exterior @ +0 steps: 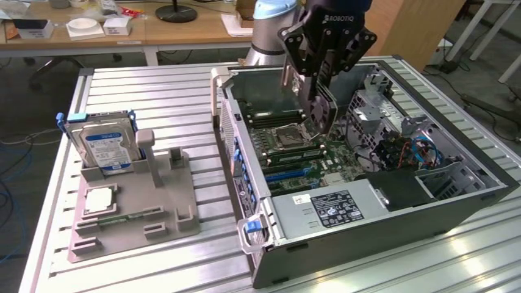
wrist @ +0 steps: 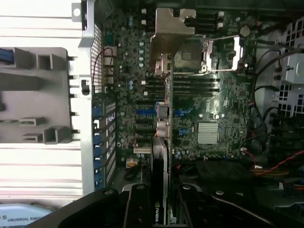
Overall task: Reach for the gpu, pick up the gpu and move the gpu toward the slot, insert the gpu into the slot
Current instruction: 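Pick up the gpu and move the gpu toward the slot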
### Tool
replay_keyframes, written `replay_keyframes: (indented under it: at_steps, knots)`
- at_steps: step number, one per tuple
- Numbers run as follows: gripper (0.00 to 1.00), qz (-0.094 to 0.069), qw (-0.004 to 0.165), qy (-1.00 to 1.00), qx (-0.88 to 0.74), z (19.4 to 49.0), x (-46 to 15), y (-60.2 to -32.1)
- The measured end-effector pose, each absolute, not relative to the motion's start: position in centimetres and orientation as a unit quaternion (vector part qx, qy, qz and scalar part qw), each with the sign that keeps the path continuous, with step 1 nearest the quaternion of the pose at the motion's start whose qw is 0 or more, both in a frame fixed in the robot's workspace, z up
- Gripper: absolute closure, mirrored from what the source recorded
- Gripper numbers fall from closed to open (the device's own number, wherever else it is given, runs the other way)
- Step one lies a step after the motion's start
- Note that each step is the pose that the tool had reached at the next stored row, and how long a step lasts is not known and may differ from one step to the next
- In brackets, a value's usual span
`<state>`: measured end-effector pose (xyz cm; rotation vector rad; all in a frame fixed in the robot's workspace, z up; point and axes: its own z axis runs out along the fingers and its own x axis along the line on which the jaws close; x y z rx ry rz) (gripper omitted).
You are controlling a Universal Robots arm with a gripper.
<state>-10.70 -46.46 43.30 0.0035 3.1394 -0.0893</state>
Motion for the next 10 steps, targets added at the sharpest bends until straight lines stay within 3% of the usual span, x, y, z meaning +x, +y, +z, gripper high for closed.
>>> replay_keyframes:
  at_steps: [3,10]
  knots:
    - [0.74,-0.016,0.0,1.0,0.001,43.2,-10.1,-46.4]
    - [0.74,-0.015,0.0,1.0,0.001,42.9,-8.4,-46.4]
